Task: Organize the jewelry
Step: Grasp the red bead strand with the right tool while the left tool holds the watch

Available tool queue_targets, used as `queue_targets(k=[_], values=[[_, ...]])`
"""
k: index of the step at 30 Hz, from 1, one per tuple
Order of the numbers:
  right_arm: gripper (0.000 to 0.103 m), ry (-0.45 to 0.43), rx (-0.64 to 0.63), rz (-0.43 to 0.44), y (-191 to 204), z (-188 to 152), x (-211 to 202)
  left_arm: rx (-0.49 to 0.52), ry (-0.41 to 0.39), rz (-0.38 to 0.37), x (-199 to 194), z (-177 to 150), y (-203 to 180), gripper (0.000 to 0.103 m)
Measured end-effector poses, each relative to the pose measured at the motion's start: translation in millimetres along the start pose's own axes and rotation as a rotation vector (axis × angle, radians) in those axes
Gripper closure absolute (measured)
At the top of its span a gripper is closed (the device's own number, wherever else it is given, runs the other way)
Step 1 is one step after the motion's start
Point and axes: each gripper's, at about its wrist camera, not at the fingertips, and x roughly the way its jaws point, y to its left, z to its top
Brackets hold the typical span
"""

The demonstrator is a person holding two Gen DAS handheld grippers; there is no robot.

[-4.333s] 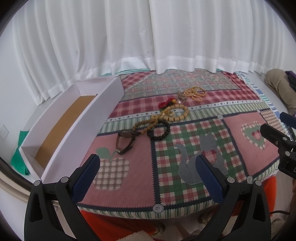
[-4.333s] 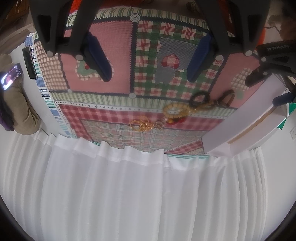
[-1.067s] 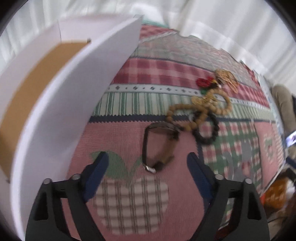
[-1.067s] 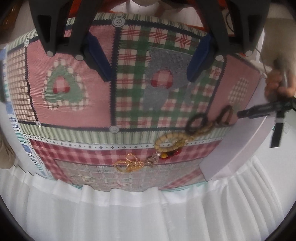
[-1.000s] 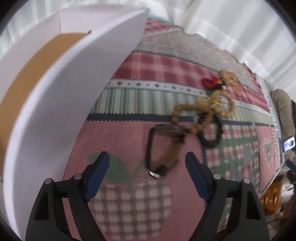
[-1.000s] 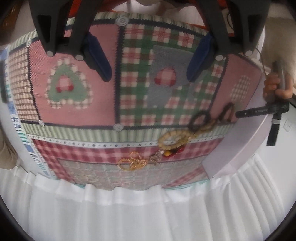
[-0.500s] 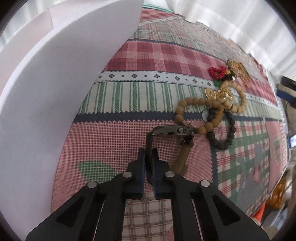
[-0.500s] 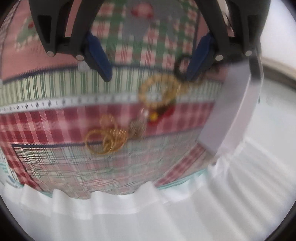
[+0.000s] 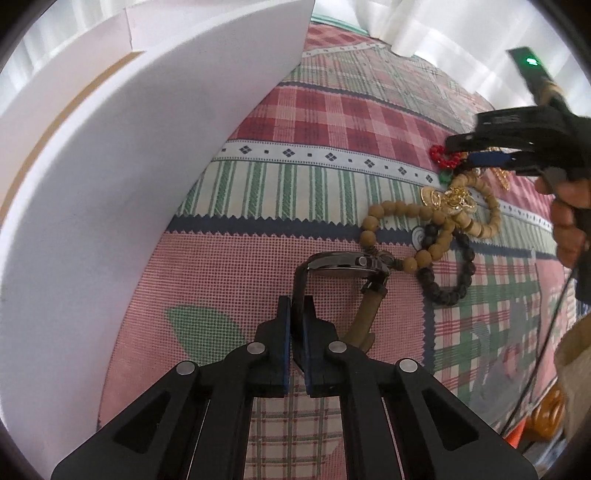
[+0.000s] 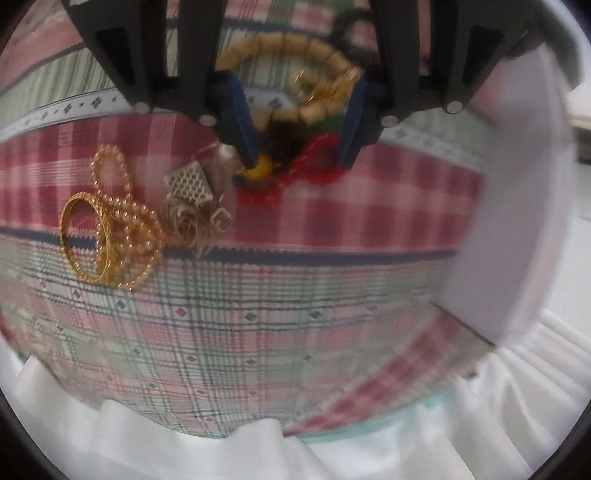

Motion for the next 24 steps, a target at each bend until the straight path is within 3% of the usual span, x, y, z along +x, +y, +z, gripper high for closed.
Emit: queue_targets(k=[1,3,4,9,14,22,24], values=[[0.059,0.006,0.002,-0.023,2,2,6,0.001,-0.005,0.001,-3,-1,-1,0.1],[0.086,0.009,0.014,-0.051,0,2,14,-0.002,-0.01,-0.003,-7,-2,-3,0.1],[0.092,-0.015,0.003,-0.062,1,3,13,-0.001,-0.015,-0.006,-12,-3,-3,0.1],[0.092,-0.119,-0.055,-0.013,-3,-2,-23,-0.009,-0.039,-0.029,-40,-2,-2,0.1],[0.092,-0.159,-0.139,0.021,3,0,-71,-0.026,-0.071,-0.055,-73,-1,-3,0.1],[0.092,-0.077,-0.204,0.086,9,-8,-90,-0.021,-0.079,-0.069,-88,-2,-3,0.1],[0.092,0.01,-0.138,0.207,0,-16,-77,-0.023,-0.074,-0.07,-86,-5,-1,0.099]])
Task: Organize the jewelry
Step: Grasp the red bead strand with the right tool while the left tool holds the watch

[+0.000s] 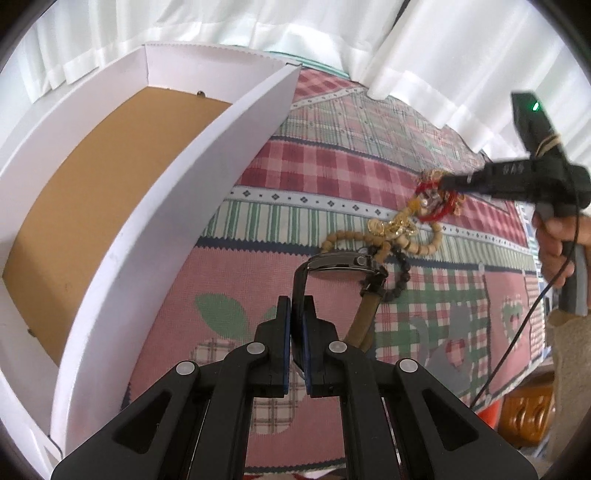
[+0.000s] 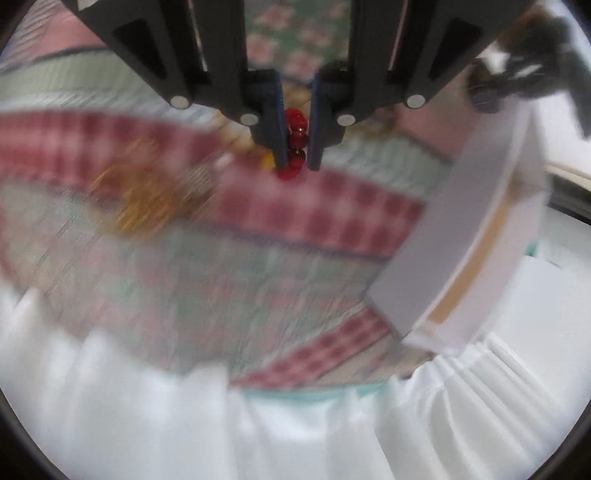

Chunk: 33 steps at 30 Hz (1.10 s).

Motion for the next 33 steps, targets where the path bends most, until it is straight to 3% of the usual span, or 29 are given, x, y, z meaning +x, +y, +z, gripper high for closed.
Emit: queue_targets(k=[1,2,5,7,12,13,15,18,19,21,23,28,30,31,32,33], values=[[0.092,0.028,0.023,0.021,-4,-5,5,0.001,0.003,0.004,0,-2,1,0.099],[0.092,0.055,0.032,-0.013,-8,-10,13,0.002,0.008,0.007,0,-4,1,0.099],[0.089,0.076,0.023,-0.217,-24,-23,27,0.001,0.011,0.011,1,-8,3,0.099],[0.088,0.077,0.034,-0.268,-33,-26,29,0.001,0.011,0.01,1,-9,3,0.099],[0.084,0.054,0.005,-0.243,-34,-24,21,0.004,0.009,0.006,1,-7,1,0.099],[0.082,0.051,-0.011,-0.249,-32,-23,21,0.004,0.008,0.005,1,-7,0,0.099],[0.065,0.053,-0.06,-0.288,-27,-18,25,0.007,0.006,0.004,0,-7,-1,0.099],[0.065,0.083,-0.124,-0.333,-26,-13,46,0.008,0.007,0.004,0,-9,-2,0.099],[0.065,0.085,-0.144,-0.333,-24,-13,52,0.007,0.01,0.003,0,-10,-1,0.099],[0.09,0.081,-0.182,-0.309,-24,-13,56,0.004,0.013,0.005,-1,-11,1,0.099],[0.103,0.048,-0.174,-0.301,-21,-15,45,0.002,0.015,0.007,-1,-12,3,0.099],[0.103,0.022,-0.236,-0.294,-5,-21,14,-0.007,0.011,-0.006,-1,-10,4,0.099],[0.097,0.049,-0.27,-0.336,-3,-19,17,-0.013,0.01,-0.014,-1,-10,4,0.099],[0.089,0.077,-0.279,-0.346,-5,-18,23,-0.013,0.009,-0.016,-1,-10,3,0.099],[0.067,0.101,-0.288,-0.362,-7,-19,29,-0.012,0.008,-0.016,-2,-11,2,0.099],[0.063,0.11,-0.298,-0.376,-6,-19,35,-0.01,0.009,-0.016,-2,-11,2,0.099]])
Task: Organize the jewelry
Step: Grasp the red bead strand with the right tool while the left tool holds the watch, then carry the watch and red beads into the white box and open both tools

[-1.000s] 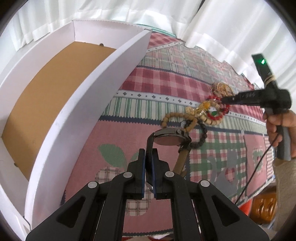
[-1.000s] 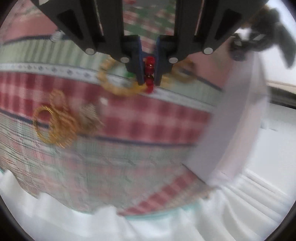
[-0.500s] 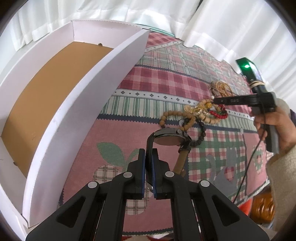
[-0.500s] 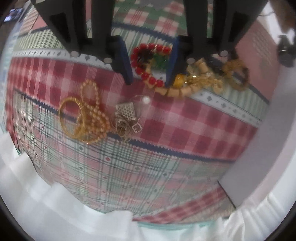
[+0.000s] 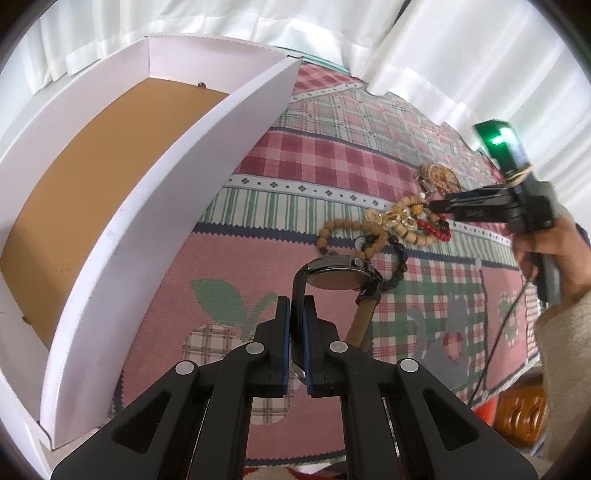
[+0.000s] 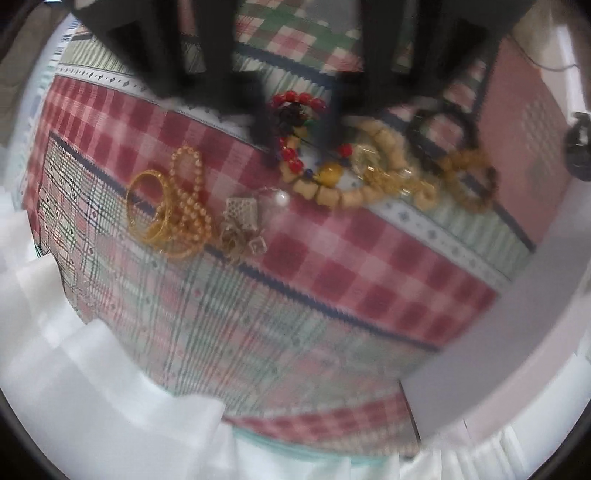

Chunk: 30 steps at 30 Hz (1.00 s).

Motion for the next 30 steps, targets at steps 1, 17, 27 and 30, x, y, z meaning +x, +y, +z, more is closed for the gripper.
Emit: queue_targets(k=[1,17,27,30], values=[[0.063,0.008,-0.016,-0.012,1,0,8,0.001,0.002,0.001,0,-1,0,0.099],[0.093,-0.178,0.009,0.054,-1,-6,-95,-0.035,-0.052,-0.018,-47,9,11,0.099],[0.093,-0.42,-0.113,0.28,104,44,-213,-0.15,-0.208,0.126,-132,36,89,0.099],[0.093,-0.454,-0.161,0.343,148,66,-223,-0.218,-0.205,0.184,-128,44,127,0.099]])
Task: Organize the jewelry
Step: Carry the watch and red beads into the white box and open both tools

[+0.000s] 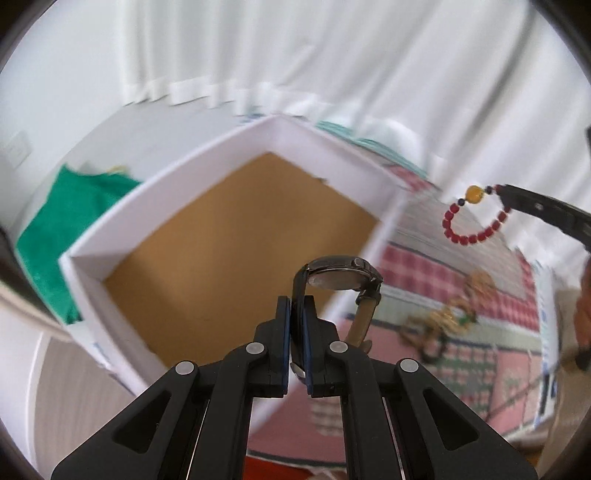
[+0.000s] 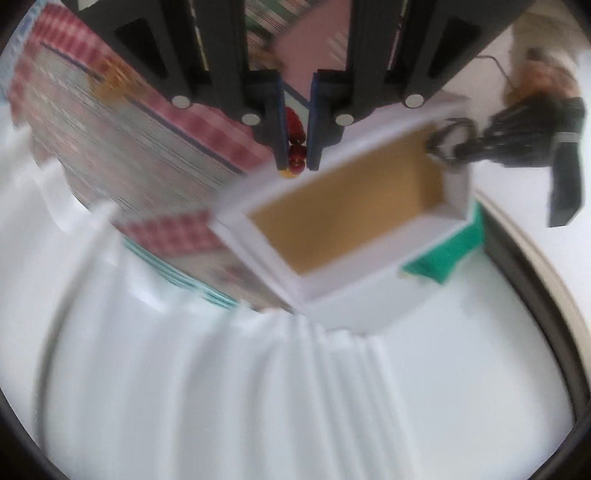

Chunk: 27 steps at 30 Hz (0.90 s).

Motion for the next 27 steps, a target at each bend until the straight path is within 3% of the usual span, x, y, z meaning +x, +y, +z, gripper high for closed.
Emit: queue_targets(k=[5,10,14,15,16,17,18,19,20,21,25,27], values=[[0.093,0.05,-0.06,0.083,62,28,72,-0.057,0.031,0.093,36,2,41,0.099],[0.093,0.115,-0.099,0.084,100,17,145,-0.111,0.072,0.149,71,-10,70,0.099],[0.092,0.145,-0.087,0.105,115,4,182,-0.082,0.079,0.177,89,-17,77,0.093],[0.091,0.143,-0.079,0.108,113,3,183,-0.078,0.078,0.191,91,-19,77,0.088],[0.09,0.138,-0.067,0.112,114,1,181,-0.076,0.075,0.202,91,-21,76,0.07],[0.085,0.13,-0.061,0.117,114,1,179,-0.075,0.064,0.206,89,-22,76,0.058],[0.076,0.111,-0.059,0.117,113,1,171,-0.074,0.044,0.211,84,-23,75,0.039],[0.069,0.087,-0.06,0.109,111,1,159,-0.071,0.013,0.217,76,-24,73,0.03],[0.058,0.068,-0.061,0.102,109,1,151,-0.059,-0.029,0.22,66,-25,68,0.028],[0.054,0.036,-0.063,0.093,105,1,134,-0.045,-0.061,0.219,58,-27,63,0.023],[0.041,-0.054,-0.086,0.024,81,-5,69,0.035,-0.221,0.178,21,-33,24,0.004],[0.037,-0.115,-0.092,-0.04,63,-14,30,0.081,-0.27,0.143,7,-37,0,0.004]])
